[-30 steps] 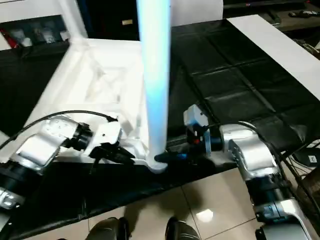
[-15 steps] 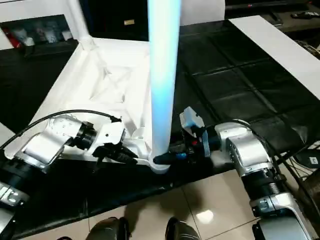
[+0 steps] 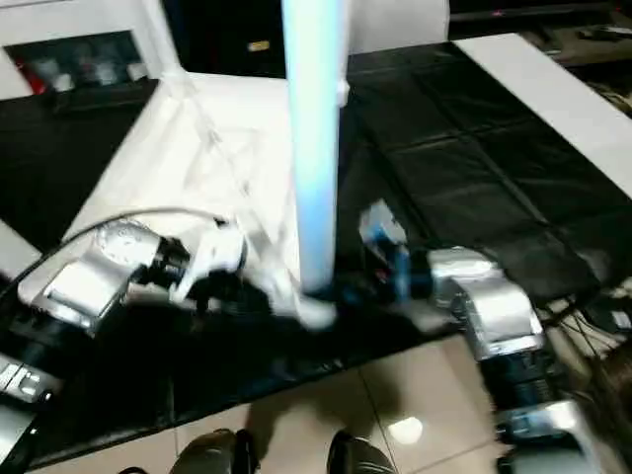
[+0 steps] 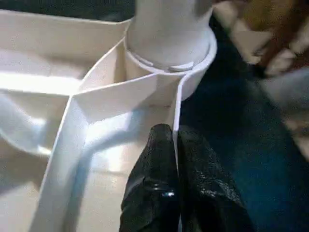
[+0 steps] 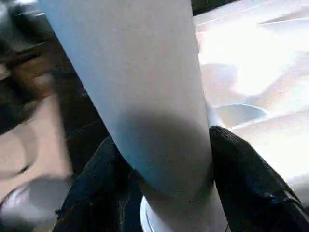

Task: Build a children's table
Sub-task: Rotate leg to tighten

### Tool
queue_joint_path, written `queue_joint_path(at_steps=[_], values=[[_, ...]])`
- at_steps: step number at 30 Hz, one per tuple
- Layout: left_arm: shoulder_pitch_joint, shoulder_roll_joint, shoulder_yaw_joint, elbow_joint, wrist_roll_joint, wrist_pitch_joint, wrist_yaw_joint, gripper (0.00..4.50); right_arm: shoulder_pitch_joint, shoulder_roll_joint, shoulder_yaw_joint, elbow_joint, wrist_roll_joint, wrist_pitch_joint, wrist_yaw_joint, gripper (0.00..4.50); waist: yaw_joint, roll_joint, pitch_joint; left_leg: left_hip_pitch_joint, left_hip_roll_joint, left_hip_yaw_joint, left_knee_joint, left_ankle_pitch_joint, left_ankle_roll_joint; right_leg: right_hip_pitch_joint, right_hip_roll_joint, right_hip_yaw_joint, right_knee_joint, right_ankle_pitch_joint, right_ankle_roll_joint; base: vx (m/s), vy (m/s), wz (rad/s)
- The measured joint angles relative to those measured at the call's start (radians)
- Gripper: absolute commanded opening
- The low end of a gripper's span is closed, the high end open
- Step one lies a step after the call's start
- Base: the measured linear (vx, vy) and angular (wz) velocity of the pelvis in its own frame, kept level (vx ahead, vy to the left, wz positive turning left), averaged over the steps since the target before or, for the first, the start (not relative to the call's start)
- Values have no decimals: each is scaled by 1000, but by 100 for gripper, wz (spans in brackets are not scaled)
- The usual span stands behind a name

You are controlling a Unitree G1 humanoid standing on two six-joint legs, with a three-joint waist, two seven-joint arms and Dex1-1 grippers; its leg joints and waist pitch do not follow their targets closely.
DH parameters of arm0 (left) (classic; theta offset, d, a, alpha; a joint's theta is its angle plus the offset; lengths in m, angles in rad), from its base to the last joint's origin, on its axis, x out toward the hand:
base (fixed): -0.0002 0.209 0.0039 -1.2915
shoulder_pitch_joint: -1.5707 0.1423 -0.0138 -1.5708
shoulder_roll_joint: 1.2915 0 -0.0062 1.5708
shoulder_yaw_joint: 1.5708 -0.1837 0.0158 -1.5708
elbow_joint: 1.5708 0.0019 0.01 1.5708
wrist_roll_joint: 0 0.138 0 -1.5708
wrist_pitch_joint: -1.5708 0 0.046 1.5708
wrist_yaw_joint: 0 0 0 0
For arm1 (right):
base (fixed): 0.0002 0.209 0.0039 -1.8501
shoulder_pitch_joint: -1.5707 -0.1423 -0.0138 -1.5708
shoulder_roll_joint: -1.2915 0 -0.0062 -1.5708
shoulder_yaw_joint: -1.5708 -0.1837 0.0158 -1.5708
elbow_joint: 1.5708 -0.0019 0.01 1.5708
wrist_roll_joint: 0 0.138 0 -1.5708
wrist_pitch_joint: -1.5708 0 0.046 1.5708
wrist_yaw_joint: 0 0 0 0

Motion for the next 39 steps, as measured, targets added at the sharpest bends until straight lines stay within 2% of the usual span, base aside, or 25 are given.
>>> queue_joint_path(at_steps=[2,3,5,6,9,11,12,13,14,16,18,20,23,24,28,31,36,38,39], values=[[-15,-30,20,9,14,45,66,0,0,62,-39,-17,-25,28,-135,211,-17,0,0,1,0,0,1,1,-1,0,0,0,-1,0,0,0,0,0],[-27,-56,30,12,20,71,109,0,-4,99,-65,-28,-43,43,-223,211,-33,0,0,1,0,0,1,0,-1,0,0,0,-2,0,0,0,0,0],[-39,-85,32,13,25,99,159,0,-11,125,-88,-38,-60,64,-305,211,-51,0,0,1,0,0,1,0,-1,0,0,0,-4,0,0,0,0,0],[-45,-115,43,26,34,124,207,0,-13,163,-108,-52,-82,97,-391,211,-61,0,0,1,0,0,0,0,-1,0,0,0,-4,0,0,0,0,0],[-60,-171,58,65,49,155,299,0,-21,241,-129,-77,-143,142,-572,211,-76,0,0,-1,0,0,0,0,-1,-4,1,0,-2,1,0,0,0,0],[-70,-191,61,76,51,159,330,0,-28,273,-135,-90,-166,155,-653,211,-79,0,0,-1,0,0,-3,0,-1,-5,1,0,-1,1,0,0,0,0],[-71,-197,63,78,51,159,339,0,-27,289,-135,-103,-181,161,-691,211,-79,0,0,0,0,0,-5,1,0,-6,1,0,-1,1,0,0,0,0],[-72,-200,64,78,51,158,341,0,-21,300,-135,-115,-188,161,-712,266,-77,0,0,-1,1,0,-7,3,3,-7,2,-1,-2,1,1,0,0,0],[-73,-200,64,78,51,155,340,0,-17,307,-135,-123,-191,160,-725,279,-74,0,0,-1,1,0,-9,3,3,-7,2,-1,-2,0,1,0,0,0],[-73,-200,61,79,53,140,339,0,-7,320,-135,-141,-191,158,-742,285,-67,1,0,-1,1,0,-12,2,3,-8,2,-2,-2,0,-2,0,0,0],[-73,-198,56,86,55,114,328,0,10,326,-135,-165,-195,158,-755,315,-60,1,0,-1,1,0,-13,1,3,-8,2,-3,-2,-1,-3,0,0,0],[-74,-191,48,98,57,73,315,0,29,330,-131,-188,-196,157,-767,327,-57,1,0,-1,1,0,-13,1,4,-8,2,-3,-2,-1,-3,0,0,0],[-74,-167,30,123,61,-12,290,0,61,317,-101,-212,-196,131,-762,334,-54,1,0,-1,1,0,-13,0,3,-8,2,-3,-2,-1,-3,0,0,0],[-73,-155,24,140,64,-59,276,0,87,294,-89,-240,-197,122,-745,360,-51,1,0,-1,1,0,-13,0,3,-7,2,-3,-3,-1,-2,0,0,0],[-73,-135,20,183,70,-164,250,0,172,252,-74,-307,-187,128,-700,380,-40,0,0,-1,1,0,-12,1,3,-6,1,-3,-3,-4,1,0,0,0],[-76,-126,20,220,70,-235,241,0,267,212,-72,-387,-172,127,-667,415,-35,0,0,-1,1,0,-11,1,3,-6,1,-3,-3,-4,2,0,0,0],[-98,-118,32,308,69,-333,242,0,437,149,-76,-495,-126,96,-602,443,-32,-1,0,0,1,0,-11,0,3,-5,1,-3,-4,-3,3,0,0,0],[-103,-112,42,328,69,-349,244,0,468,146,-94,-511,-117,94,-595,443,-38,-1,0,0,1,0,-11,-1,1,-5,1,-3,-4,-3,3,0,0,0],[-104,-113,50,337,67,-352,242,27,481,149,-101,-523,-112,94,-596,449,-41,-1,0,0,1,0,-11,-2,-2,-5,1,-3,-4,-3,3,0,0,0]])
